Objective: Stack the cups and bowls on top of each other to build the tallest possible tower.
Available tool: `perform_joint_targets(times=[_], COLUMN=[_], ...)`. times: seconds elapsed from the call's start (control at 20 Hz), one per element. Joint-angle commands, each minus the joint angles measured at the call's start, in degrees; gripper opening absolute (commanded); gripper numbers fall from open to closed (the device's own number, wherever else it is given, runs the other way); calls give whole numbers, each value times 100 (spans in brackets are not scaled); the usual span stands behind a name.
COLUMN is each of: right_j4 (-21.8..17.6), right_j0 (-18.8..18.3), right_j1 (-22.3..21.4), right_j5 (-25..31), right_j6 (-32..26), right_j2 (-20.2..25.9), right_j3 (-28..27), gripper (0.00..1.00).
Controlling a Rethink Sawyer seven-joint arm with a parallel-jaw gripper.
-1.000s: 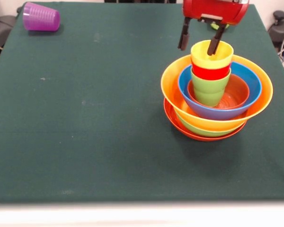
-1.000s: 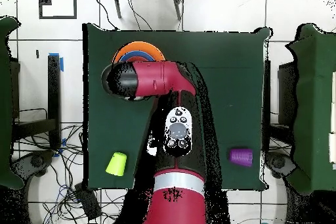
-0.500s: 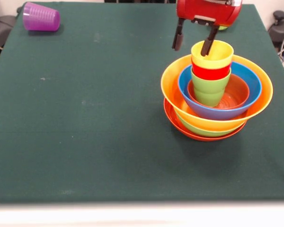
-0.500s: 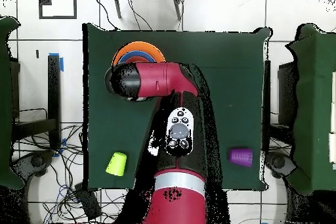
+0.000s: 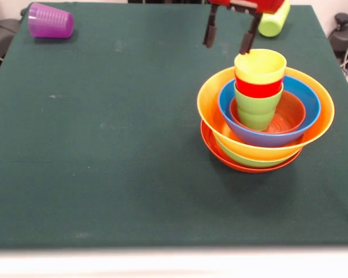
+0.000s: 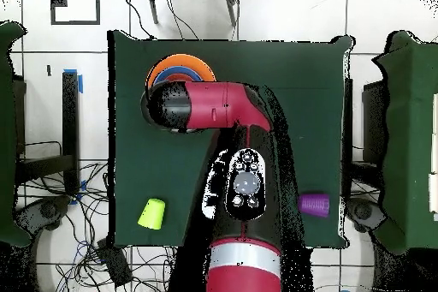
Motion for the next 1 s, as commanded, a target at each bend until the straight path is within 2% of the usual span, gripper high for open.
perform_joint_targets(times=[0.05,0.45,0.7,1.0], right_j4=[128,-74,-328,-618], right_j0=[-491,-1332,-1957,-2496], right_j1=[-442,-578,-559,-701], right_j5=[633,817,313,-284], right_j6=[-180,-1011,-1406,-1571], right_j2=[400,708,993,1266], right_j3=[350,216,486,1030], gripper=[100,100,100,100])
